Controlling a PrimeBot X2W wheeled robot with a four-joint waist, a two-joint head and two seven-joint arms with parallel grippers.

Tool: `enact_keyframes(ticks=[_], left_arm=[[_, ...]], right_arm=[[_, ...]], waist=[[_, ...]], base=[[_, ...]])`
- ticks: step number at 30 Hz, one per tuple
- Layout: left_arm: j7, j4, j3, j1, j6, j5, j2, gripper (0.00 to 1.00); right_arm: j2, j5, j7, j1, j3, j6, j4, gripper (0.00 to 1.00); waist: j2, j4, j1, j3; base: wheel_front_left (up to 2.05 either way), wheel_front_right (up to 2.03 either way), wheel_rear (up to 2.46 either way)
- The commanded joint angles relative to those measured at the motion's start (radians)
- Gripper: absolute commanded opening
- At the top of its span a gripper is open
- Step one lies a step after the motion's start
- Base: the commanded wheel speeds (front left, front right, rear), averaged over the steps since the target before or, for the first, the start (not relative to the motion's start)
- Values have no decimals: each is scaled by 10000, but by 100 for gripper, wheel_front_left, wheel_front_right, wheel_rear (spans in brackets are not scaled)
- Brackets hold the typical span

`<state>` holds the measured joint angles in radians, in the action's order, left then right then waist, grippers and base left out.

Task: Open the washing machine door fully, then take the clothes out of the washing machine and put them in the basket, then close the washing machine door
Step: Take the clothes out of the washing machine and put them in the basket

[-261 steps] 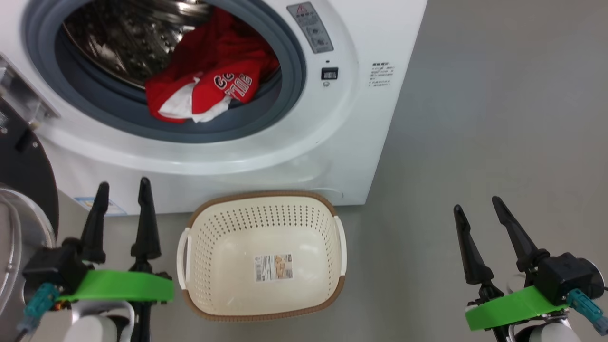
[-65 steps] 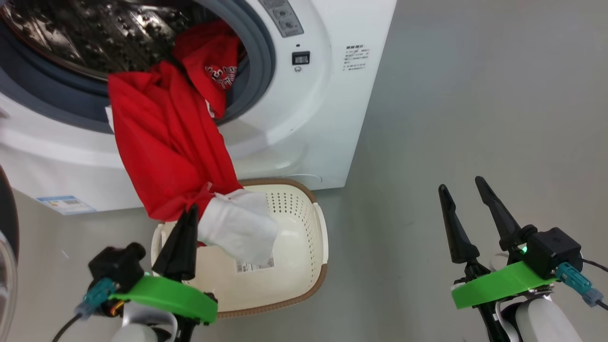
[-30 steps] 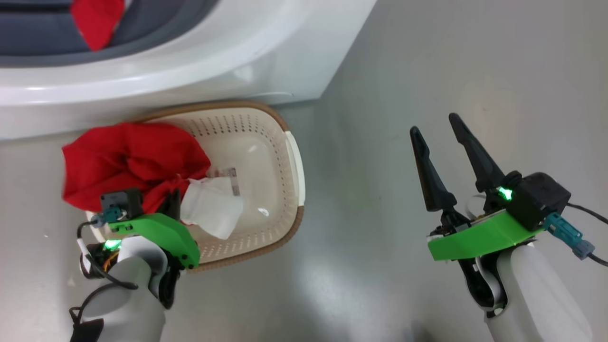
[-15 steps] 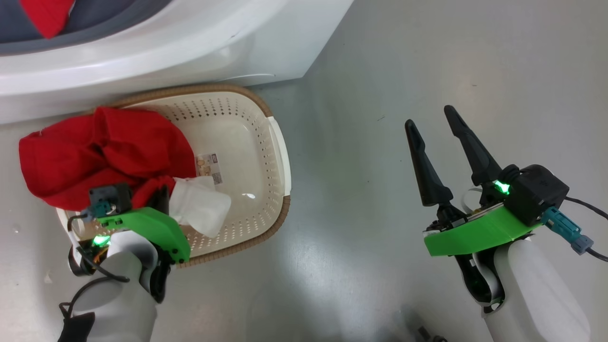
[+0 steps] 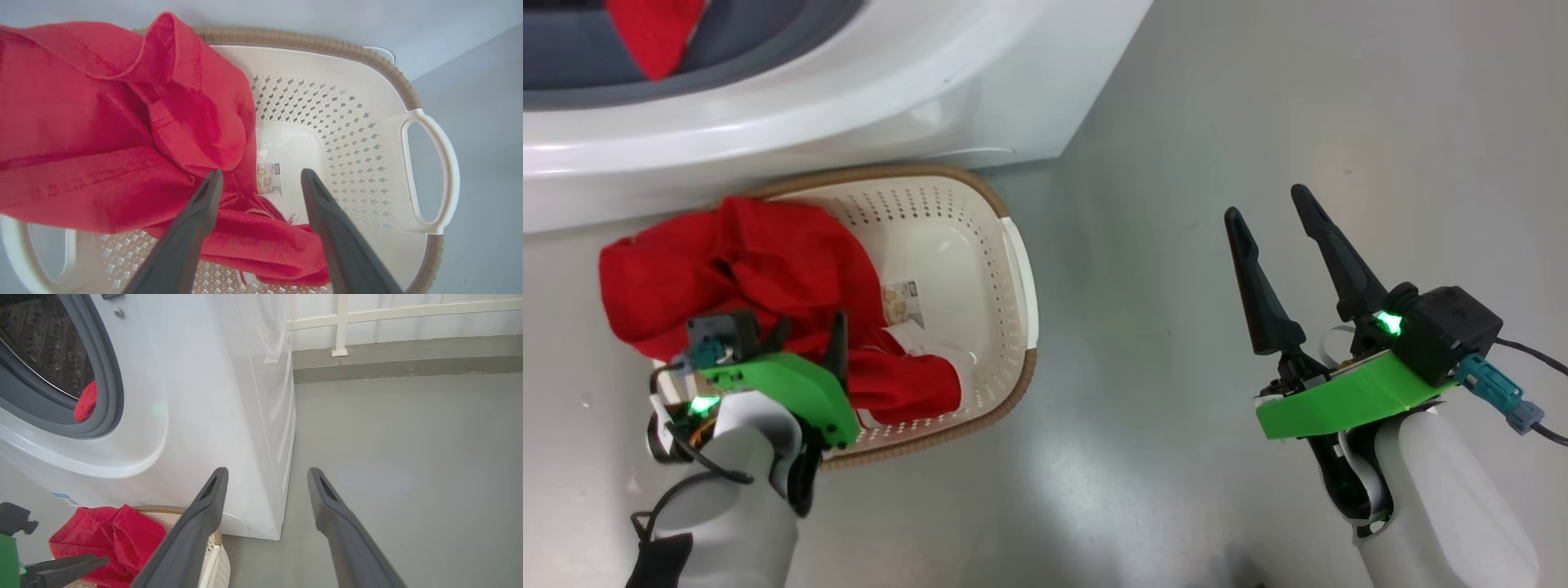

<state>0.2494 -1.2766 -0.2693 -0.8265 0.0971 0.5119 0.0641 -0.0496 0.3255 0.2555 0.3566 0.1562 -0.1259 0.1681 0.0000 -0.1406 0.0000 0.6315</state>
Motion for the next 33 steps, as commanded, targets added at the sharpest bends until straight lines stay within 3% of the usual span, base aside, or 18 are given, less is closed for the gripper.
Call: enact_keyframes(ticks=[1, 25, 31, 33], left_arm=[[118, 417, 249, 264, -17, -26, 260, 100], [123, 5483, 1818, 3221, -41, -736, -85, 100], [123, 6967, 2144, 4049, -197, -1026, -122, 100], [123, 7833, 2298, 4320, -433, -1478, -125, 100]], right_arm=[[-6, 161, 63, -128, 121, -48, -166, 100], [-6, -453, 63, -1004, -1078, -48, 243, 100], [-6, -563, 63, -1303, -1400, -48, 289, 100], [-6, -612, 63, -1432, -1491, -48, 302, 100]], waist=[[0, 205, 0, -292], [0, 1301, 0, -3023], [0, 1374, 0, -3752], [0, 1381, 0, -3994]], base=[[0, 0, 0], [0, 0, 0], [0, 0, 0], [0, 0, 0]])
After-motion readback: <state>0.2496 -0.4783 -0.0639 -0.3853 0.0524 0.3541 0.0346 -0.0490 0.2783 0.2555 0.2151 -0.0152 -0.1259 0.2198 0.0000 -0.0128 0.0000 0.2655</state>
